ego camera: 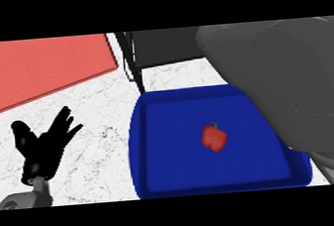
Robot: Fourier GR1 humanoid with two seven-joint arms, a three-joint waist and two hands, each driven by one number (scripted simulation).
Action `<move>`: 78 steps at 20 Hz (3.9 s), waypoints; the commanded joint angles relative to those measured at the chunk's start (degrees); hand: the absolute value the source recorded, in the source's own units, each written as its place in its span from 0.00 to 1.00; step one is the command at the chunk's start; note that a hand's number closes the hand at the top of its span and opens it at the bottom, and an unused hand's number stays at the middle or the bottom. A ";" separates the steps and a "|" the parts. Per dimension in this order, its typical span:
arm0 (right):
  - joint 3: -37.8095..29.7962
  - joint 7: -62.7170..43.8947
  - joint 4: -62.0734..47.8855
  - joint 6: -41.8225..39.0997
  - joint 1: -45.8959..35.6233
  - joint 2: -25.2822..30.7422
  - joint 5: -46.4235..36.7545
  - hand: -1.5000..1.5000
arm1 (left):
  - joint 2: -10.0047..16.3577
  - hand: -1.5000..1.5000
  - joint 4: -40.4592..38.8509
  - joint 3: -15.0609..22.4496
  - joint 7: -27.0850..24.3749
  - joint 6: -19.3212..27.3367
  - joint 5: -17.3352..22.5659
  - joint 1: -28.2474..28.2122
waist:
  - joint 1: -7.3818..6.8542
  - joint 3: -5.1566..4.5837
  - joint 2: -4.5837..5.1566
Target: Pick the lemon from the tray and place it in the tiered shelf
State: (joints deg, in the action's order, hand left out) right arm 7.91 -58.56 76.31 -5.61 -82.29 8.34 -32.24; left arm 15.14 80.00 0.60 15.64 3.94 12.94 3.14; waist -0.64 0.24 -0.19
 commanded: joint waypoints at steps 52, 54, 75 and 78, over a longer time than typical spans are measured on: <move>-24.84 39.85 -52.37 21.79 -12.98 3.59 6.08 0.00 | -3.04 0.50 -3.48 -0.22 1.32 -2.33 -3.44 1.27 | -1.48 -0.29 1.07; -27.06 37.80 -50.44 22.37 -13.99 3.26 8.62 0.00 | -2.40 0.50 -0.97 -1.38 2.57 -2.37 -2.21 0.75 | -0.91 -0.25 0.52; -35.81 36.29 -45.32 25.22 -5.84 23.92 14.75 0.00 | -3.61 0.50 -2.03 -1.89 1.83 -1.20 -4.08 -0.49 | 0.71 -0.23 0.14; -37.73 39.37 -43.40 19.49 -0.85 26.86 18.04 0.00 | -5.30 0.50 -1.60 -1.08 2.05 0.72 -5.16 0.10 | 1.07 -0.20 0.11</move>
State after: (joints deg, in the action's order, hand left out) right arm -28.04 -20.61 30.48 18.86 -86.71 32.10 -17.36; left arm 12.49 80.18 -2.43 16.14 2.36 9.52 2.82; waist -0.15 0.43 -0.25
